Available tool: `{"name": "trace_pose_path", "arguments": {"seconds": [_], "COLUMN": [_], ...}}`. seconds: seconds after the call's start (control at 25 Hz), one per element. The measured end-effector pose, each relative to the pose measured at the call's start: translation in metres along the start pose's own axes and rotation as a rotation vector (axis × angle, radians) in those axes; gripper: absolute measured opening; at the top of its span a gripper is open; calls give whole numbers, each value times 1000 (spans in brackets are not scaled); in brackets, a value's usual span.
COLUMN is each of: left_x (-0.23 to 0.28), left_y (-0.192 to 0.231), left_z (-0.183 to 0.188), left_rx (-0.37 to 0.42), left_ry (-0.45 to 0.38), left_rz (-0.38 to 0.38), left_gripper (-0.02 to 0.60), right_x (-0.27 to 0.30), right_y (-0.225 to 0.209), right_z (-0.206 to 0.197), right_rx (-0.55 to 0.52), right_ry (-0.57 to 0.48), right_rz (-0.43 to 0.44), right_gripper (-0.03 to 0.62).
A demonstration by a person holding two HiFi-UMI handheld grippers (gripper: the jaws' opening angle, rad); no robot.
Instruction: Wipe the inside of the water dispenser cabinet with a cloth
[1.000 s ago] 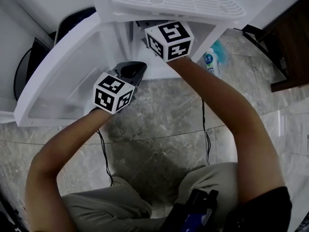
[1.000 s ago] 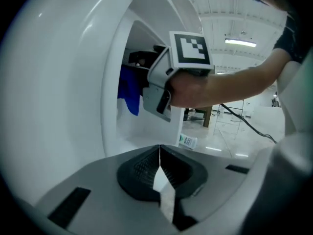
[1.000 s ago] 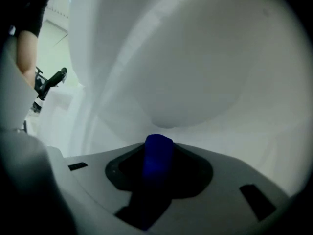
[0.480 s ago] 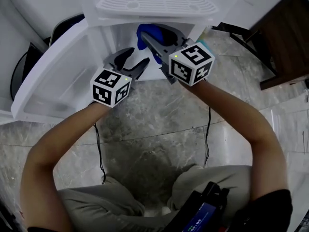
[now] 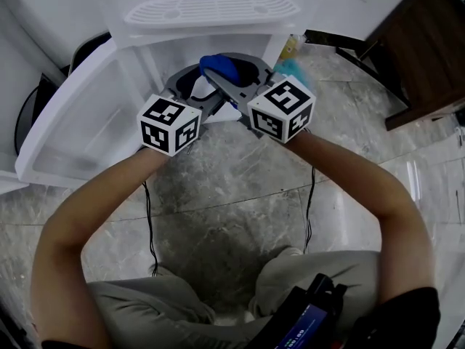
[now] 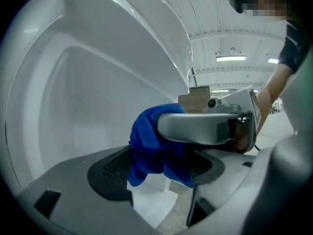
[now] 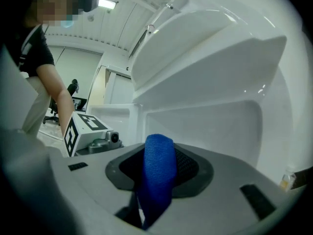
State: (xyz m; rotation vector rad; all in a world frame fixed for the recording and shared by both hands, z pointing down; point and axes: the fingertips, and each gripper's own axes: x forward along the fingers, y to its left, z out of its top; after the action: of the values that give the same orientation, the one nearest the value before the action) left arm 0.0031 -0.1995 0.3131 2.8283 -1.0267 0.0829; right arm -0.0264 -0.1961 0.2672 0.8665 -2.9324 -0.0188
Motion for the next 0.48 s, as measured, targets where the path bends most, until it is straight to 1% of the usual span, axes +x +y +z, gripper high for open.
{"name": "trace_pose_path", "arguments": {"seconds": [0.08,0.24,0.28,0.36,0.4,0.48], "left_x": [3,7,7,6,6,7], "left_y": [0,-4,-5,-6,-6,-6], "left_z": [2,2,2,1,1,-1], "left_rx": [3,14,12,4,1,1], "left_ry": [8,55,70,95,100,106], "left_rz": [-5,-52,-61,-51,-41,-37], "left_gripper": [316,310,274,128,105,92], "right_x": [-1,-3,-2,-2,-2,-3], "right_y": [3,1,1,-1,-1,-2], "right_z": [-1,-2,-1,1,2,1], "right_rx": [9,25,28,32,38,49], "right_ry": [1,-1,-5,-13,-15,-15], "right_rz": [4,-3,-5,-9,-10,-14], "right_gripper": [109,109,109,114,115,117]}}
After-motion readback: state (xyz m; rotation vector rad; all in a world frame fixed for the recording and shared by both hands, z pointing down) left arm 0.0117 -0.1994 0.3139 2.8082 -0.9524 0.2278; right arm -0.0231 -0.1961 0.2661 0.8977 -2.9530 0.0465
